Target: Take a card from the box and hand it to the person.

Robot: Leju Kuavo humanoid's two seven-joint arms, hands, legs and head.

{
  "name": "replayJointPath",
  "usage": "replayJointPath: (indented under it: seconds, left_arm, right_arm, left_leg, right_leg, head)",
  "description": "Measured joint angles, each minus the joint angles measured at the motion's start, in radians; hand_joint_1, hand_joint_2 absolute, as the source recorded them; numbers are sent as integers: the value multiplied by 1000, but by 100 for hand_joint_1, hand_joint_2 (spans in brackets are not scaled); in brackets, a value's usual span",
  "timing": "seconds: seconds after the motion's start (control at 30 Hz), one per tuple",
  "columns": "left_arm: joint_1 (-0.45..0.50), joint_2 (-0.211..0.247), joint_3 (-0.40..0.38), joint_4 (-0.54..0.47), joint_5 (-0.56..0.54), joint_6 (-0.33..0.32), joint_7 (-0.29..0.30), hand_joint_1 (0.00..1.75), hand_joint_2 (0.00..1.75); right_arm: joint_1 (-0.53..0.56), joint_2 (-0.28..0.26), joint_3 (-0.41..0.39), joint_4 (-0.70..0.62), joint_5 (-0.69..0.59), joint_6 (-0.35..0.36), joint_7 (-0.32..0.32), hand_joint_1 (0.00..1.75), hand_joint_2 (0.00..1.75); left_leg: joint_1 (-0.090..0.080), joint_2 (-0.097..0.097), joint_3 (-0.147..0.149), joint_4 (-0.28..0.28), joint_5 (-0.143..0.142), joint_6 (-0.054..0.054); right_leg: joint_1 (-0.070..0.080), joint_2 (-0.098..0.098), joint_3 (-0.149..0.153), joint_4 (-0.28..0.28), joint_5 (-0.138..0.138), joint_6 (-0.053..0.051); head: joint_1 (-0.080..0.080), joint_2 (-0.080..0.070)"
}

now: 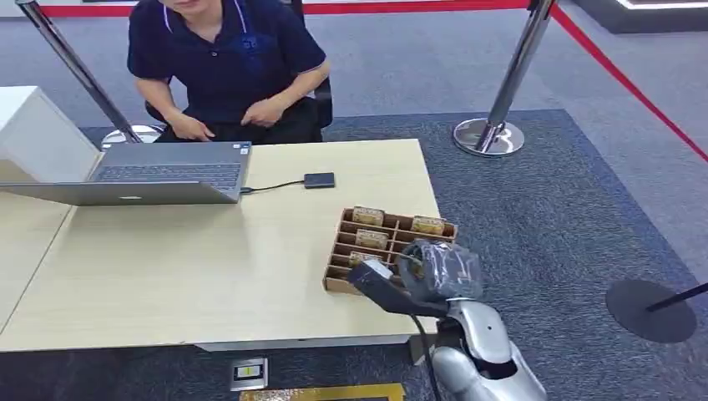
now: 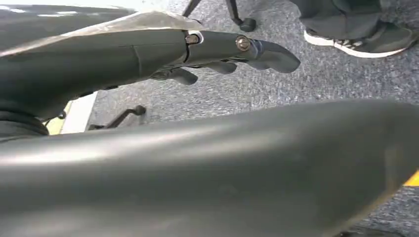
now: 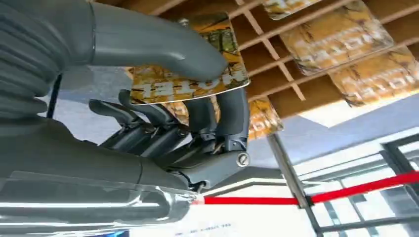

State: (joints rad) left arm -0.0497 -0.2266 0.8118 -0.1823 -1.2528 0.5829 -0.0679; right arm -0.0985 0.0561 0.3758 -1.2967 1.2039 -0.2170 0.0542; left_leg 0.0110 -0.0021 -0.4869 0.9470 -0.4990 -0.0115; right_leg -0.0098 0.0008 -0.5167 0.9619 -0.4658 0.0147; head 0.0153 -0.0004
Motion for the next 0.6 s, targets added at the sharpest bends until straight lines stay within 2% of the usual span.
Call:
replayJointPath:
  seconds: [0.2,0.33,0.5,0.6]
  left_arm:
    - [0,0,0,0,-5,0,0,0,0]
    - [-1,0,0,0,-12,0,0,0,0]
    - [-3,0,0,0,-23,1,0,0,0]
    - [-4,0,-2,0,-27,1,6,0,0]
  right_arm:
    - [-32,-12,29,-47,-21,-9,-22,175,175]
    - [-101,-7,66,-45,-48,-2,-40,175,175]
    - [-234,35,111,21,-90,22,-47,175,175]
    - [-330,82,129,113,-105,26,-48,175,175]
  left_leg:
    - [0,0,0,0,0,0]
    - [0,0,0,0,1,0]
    - [0,0,0,0,2,-1]
    - [0,0,0,0,2,-1]
  right_leg:
    - [0,0,0,0,0,0]
    - [0,0,0,1,0,0]
    - [0,0,0,1,1,-1]
    - [0,0,0,2,1,-1]
  head:
    - [0,0]
    - [0,0]
    - [0,0]
    - [0,0]
